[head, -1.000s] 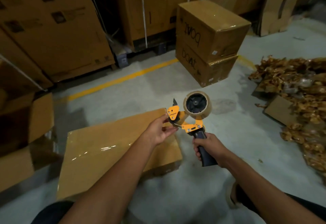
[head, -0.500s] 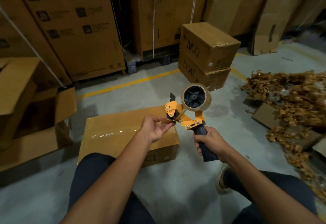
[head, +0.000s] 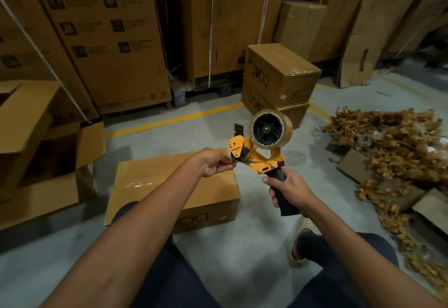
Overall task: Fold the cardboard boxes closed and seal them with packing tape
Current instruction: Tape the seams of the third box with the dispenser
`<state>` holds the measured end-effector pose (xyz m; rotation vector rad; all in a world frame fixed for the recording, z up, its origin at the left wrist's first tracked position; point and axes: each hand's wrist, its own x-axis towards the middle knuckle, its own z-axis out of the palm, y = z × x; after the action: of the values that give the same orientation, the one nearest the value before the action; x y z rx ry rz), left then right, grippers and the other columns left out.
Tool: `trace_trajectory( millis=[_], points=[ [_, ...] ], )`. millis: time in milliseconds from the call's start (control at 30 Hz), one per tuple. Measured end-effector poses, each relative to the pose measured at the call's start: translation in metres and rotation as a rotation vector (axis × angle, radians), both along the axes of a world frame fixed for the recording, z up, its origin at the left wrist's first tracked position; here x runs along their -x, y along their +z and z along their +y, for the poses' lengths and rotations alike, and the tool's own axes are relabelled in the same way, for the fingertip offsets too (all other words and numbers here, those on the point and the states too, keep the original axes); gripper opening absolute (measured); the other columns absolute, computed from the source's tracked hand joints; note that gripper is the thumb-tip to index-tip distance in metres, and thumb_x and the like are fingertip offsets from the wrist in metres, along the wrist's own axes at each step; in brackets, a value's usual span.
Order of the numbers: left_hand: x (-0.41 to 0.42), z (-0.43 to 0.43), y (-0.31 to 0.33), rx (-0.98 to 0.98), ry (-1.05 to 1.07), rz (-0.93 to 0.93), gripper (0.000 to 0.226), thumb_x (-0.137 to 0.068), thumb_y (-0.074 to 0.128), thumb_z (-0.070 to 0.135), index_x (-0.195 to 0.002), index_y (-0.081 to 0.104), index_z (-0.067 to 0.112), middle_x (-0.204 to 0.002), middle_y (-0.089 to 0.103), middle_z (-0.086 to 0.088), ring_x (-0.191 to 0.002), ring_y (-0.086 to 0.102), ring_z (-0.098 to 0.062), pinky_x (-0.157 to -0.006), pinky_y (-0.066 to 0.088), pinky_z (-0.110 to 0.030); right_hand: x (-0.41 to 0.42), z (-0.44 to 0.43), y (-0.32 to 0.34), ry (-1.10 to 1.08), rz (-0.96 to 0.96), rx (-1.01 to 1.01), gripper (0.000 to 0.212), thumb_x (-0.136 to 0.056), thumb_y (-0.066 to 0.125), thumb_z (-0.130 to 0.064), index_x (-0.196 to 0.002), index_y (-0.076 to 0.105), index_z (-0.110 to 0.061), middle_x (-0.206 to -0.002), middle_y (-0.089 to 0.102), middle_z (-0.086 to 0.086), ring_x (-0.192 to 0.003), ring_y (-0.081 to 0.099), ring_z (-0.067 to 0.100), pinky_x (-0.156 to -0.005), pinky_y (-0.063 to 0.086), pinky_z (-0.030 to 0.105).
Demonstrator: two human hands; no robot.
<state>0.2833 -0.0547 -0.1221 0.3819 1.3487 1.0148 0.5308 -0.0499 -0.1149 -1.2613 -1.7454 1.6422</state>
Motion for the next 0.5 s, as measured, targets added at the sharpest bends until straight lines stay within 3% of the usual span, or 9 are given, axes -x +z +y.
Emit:
trace_trajectory(
  millis=[167,500],
  points=[
    [0.010,0.019,0.006,0.020,-0.148,0.171,0.018,-0.093,0.053,-0.013,-0.083,0.065,-0.002,-0.086,0.067,-0.013,-0.077,0.067,-0.019,-0.059,0.059,-0.020,0.000,0.007,-0.008,0.035,0.008,0.071,0.020,-0.091,0.069,-0.016,-0.100,0.057,-0.003,-0.072,0.063,0.012,-0.061,0.060,0.027,-0.061,0.052,0.037],
    [0.039,0.101,-0.051,0.188,-0.323,0.297,0.025,-0.091,0.053,-0.017,-0.080,0.065,0.000,-0.079,0.069,-0.014,-0.076,0.068,-0.022,-0.058,0.059,-0.021,0.030,0.040,-0.073,-0.149,0.001,0.128,0.010,-0.091,0.062,-0.007,-0.090,0.056,0.001,-0.064,0.060,0.011,-0.055,0.055,0.024,-0.054,0.048,0.035]
  ],
)
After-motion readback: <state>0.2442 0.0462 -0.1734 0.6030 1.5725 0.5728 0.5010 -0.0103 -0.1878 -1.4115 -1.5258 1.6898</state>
